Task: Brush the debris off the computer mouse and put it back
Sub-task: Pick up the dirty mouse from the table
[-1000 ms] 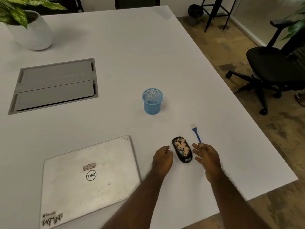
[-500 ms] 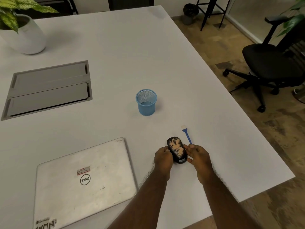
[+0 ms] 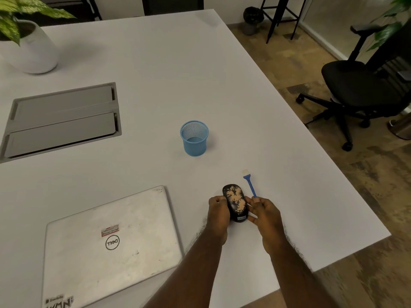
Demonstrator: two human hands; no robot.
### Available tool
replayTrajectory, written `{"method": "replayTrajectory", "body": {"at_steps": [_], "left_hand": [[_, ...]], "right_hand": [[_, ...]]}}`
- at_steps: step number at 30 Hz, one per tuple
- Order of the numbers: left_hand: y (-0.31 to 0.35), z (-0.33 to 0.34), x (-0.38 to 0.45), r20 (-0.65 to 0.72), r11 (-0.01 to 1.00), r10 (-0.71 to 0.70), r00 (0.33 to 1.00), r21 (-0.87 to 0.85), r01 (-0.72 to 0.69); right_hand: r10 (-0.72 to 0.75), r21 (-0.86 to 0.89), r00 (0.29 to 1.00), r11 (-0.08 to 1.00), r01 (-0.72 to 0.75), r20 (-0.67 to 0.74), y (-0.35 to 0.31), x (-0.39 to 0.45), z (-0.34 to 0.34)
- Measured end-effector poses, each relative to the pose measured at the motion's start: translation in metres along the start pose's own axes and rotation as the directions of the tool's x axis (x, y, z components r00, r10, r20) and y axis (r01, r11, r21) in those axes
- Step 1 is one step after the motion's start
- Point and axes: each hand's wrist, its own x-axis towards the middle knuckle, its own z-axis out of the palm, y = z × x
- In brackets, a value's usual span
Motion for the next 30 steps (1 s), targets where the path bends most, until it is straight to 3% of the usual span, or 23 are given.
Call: {"method": "replayTrajectory", "body": {"at_steps": [3,8,17,24,30], "left_hand": [[0.000,-0.001,-0.005,0.068,0.990,-0.009,0.998,-0.138,0.018],[0.006,-0.008,-0.019,0.274,0.897,-0.114,0.955,-0.384,0.217],[0.025,-0.026,-0.059,0.487,0.876,-0.140,0.862,-0.345,0.337],[0.042,-0.040,-0.110,0.615,0.862,-0.142,0.776,-0.309,0.402],[0.051,-0.050,-0.162,0.622,0.849,-0.201,0.757,-0.275,0.452]], "right_hand": [[-0.004,0.039,1.000,0.999,0.004,0.004,-0.002,-0.007,-0.001],[-0.038,0.037,0.999,0.999,0.038,-0.002,-0.006,-0.020,-0.007],[-0.131,-0.056,0.991,0.990,0.132,0.032,-0.035,-0.065,-0.025],[-0.198,-0.031,0.975,0.980,0.196,-0.096,-0.069,-0.133,-0.075],[-0.193,0.026,0.965,0.979,0.201,-0.176,-0.064,-0.221,-0.104]]}}
